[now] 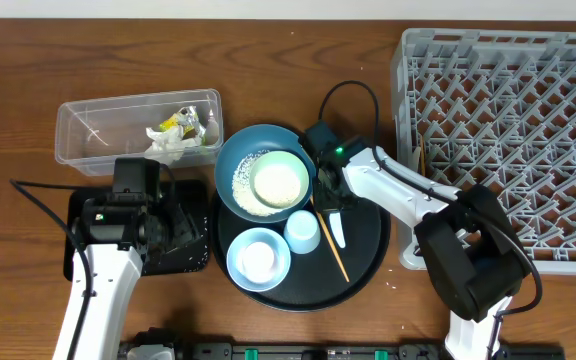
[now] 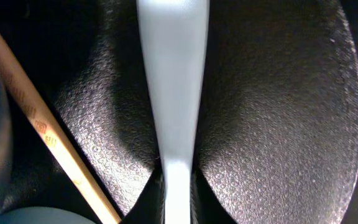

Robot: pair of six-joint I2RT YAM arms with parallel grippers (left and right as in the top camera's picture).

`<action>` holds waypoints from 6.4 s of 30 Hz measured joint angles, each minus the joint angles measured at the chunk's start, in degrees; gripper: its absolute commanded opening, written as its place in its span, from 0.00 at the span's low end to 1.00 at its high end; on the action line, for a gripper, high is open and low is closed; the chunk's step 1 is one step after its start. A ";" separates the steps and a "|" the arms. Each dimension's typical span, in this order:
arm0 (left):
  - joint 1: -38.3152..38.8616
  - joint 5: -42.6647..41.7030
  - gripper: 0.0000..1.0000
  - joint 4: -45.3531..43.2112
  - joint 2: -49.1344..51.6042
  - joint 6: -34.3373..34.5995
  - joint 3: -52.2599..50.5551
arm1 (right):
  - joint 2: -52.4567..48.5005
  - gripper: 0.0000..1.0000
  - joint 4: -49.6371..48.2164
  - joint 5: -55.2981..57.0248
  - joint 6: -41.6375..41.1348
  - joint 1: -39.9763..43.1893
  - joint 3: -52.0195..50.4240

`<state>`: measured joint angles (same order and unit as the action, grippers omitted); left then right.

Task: Sort waste into correct bins and load items into the dishwasher rack

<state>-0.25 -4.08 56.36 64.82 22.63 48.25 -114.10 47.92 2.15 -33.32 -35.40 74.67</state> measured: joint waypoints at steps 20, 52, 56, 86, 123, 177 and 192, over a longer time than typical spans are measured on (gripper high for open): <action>0.00 0.00 0.72 -0.02 0.00 0.00 0.00 | 8.35 0.02 7.13 0.79 2.12 2.73 0.26; 0.00 0.00 0.72 -0.02 0.00 0.00 0.00 | 25.44 0.04 17.73 5.20 15.17 23.63 0.26; 0.00 0.00 0.72 -0.04 0.00 0.00 0.00 | 25.44 0.04 17.73 5.03 15.19 23.63 0.26; 0.00 0.00 0.72 -0.07 0.00 0.00 0.00 | 25.42 0.67 11.56 -16.37 29.90 3.56 0.24; 0.00 0.00 0.72 -0.02 0.00 0.00 0.00 | 15.56 0.31 12.41 -7.76 24.52 -6.80 1.27; 0.00 0.00 0.72 0.04 0.00 0.00 0.00 | 15.82 0.18 -8.44 3.61 19.23 78.86 8.11; 0.00 -0.02 0.72 0.07 0.00 0.00 0.00 | 9.07 0.96 -11.32 0.81 18.58 79.06 8.11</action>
<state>-0.25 -4.10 56.42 64.82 22.63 48.25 -105.03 36.60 2.96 -14.74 43.66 82.78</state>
